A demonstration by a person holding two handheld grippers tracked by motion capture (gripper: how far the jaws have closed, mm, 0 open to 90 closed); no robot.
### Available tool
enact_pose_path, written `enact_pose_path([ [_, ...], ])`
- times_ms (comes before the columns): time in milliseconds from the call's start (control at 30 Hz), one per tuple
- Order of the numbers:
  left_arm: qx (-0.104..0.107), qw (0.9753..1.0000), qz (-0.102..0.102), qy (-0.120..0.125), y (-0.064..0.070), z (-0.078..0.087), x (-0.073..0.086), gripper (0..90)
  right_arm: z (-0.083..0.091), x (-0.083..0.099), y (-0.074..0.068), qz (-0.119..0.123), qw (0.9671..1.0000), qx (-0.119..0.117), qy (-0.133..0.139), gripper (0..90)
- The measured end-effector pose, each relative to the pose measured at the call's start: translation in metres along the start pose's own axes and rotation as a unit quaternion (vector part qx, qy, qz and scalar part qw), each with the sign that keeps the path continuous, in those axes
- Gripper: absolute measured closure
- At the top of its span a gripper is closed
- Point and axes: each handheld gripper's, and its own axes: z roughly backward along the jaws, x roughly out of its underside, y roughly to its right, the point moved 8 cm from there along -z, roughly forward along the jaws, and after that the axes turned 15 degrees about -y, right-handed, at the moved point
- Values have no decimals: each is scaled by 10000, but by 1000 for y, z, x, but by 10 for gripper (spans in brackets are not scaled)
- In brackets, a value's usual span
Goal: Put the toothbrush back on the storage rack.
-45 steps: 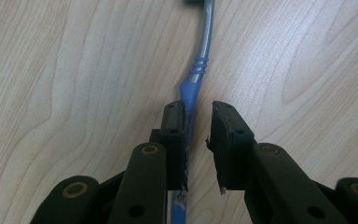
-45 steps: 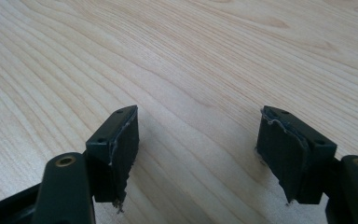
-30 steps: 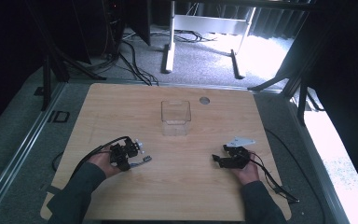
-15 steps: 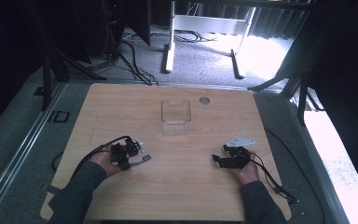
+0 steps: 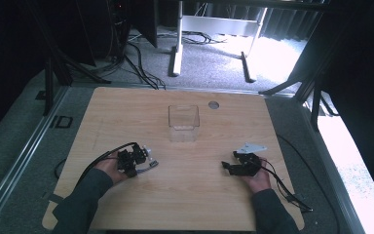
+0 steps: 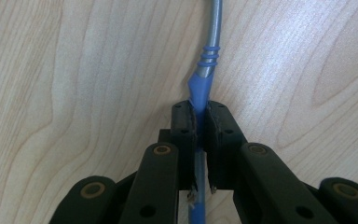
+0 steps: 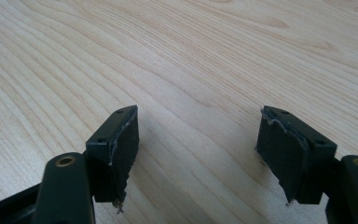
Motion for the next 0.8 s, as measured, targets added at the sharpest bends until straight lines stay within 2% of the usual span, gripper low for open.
enact_pose_path([
  [400, 67, 9992, 203, 330, -2, 12, 4, 828, 0, 0, 0, 0, 10000, 0, -1, 290],
  [600, -16, 9977, 353, 575, -7, 22, 3, 828, 0, 0, 0, -1, 10000, -1, 0, 290],
  [800, 37, 9962, 429, 759, -8, 31, 3, 828, 0, 0, 0, 2, 10000, 1, -1, 290],
])
